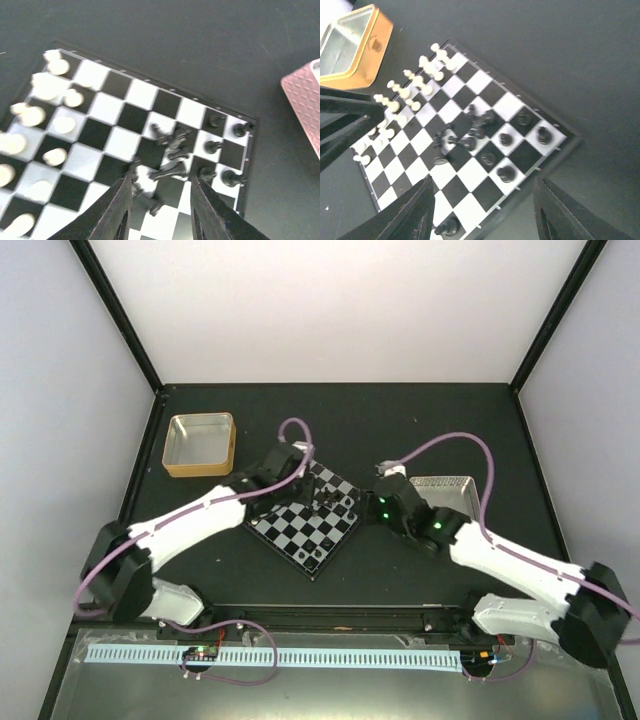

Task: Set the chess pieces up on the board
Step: Pick up the chess piece from the chessboard.

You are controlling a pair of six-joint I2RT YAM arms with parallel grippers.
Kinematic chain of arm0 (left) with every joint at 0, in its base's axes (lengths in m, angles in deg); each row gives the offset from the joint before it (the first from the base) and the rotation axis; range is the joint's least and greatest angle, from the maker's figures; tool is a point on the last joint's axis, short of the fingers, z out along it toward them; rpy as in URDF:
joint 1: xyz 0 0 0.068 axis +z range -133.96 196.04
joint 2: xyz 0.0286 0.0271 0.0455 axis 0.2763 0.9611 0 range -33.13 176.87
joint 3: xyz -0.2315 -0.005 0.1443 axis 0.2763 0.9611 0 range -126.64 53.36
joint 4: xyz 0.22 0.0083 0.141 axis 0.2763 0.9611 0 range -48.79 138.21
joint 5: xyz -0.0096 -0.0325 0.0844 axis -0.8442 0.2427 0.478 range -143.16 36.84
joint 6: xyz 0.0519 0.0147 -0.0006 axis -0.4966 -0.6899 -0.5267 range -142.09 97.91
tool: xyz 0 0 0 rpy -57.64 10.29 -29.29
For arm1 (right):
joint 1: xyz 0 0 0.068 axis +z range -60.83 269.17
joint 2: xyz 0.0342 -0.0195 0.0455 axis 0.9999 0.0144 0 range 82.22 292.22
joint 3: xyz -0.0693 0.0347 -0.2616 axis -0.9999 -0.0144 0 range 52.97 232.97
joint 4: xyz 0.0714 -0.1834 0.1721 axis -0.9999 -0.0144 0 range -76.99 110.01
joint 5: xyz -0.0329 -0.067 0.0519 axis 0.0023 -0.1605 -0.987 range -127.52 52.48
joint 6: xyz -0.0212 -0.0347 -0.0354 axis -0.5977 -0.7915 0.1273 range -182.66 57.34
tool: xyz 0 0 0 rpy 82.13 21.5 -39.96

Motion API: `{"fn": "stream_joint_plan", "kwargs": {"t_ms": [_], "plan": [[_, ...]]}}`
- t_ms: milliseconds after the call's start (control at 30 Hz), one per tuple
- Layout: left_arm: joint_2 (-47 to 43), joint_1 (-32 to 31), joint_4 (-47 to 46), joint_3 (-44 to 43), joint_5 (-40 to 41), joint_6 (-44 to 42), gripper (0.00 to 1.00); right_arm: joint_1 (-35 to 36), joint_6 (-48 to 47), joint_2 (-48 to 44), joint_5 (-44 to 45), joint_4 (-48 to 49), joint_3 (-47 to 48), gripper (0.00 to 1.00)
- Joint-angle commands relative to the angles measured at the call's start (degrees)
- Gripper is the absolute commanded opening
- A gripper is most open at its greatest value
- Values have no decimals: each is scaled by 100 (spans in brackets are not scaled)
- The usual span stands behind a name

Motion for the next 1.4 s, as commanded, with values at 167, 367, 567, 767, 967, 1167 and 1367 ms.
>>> {"fn": "stream_joint_plan", "kwargs": {"t_ms": [167,367,567,767,967,1167,1367], "plan": [[-2801,542,-357,1318,960,335,43,132,-971,2530,-1181,-132,1646,55],[-4289,608,-482,1800,1546,31,60,443,-1136,3760,-1238,-473,2554,54],[-4860,635,-266,1944,1564,74,65,514,-1044,4430,-1076,-709,3022,45],[-4847,643,-342,1992,1481,55,66,523,-1050,4899,-855,-864,3379,42],[-4781,644,-345,2028,1415,74,67,524,-1041,5076,-850,-910,3402,39],[-4730,645,-366,2044,1358,129,67,524,-1068,5147,-728,-936,3397,38],[-4693,645,-364,2047,1331,138,67,524,-1138,5257,-642,-929,3450,36]]}}
